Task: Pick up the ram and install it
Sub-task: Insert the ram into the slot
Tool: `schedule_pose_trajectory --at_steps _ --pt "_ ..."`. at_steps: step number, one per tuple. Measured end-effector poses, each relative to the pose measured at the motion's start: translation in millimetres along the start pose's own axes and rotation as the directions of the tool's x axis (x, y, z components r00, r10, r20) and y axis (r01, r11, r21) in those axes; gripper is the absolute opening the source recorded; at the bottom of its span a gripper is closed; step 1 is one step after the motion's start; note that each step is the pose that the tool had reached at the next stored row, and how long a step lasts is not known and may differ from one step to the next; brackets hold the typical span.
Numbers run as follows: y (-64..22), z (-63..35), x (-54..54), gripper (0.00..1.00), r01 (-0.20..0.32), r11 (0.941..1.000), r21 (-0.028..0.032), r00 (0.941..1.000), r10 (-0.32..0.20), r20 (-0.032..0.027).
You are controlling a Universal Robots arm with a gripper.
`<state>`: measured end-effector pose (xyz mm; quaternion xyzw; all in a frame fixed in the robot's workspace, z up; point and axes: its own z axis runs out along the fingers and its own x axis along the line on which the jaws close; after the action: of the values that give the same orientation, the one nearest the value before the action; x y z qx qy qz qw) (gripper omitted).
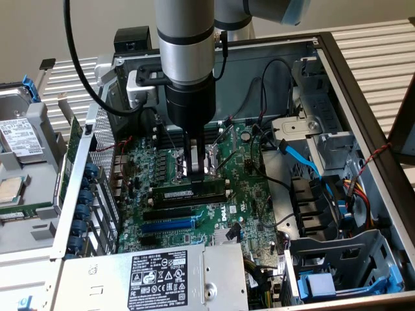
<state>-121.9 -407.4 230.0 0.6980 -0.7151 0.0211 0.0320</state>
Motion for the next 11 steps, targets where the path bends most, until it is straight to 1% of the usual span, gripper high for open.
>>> schedule_pose_trajectory --at_steps 11 --pt "0.0 0.8 -0.1 0.13 0.0 1.0 0.0 1.0 0.0 0.0"
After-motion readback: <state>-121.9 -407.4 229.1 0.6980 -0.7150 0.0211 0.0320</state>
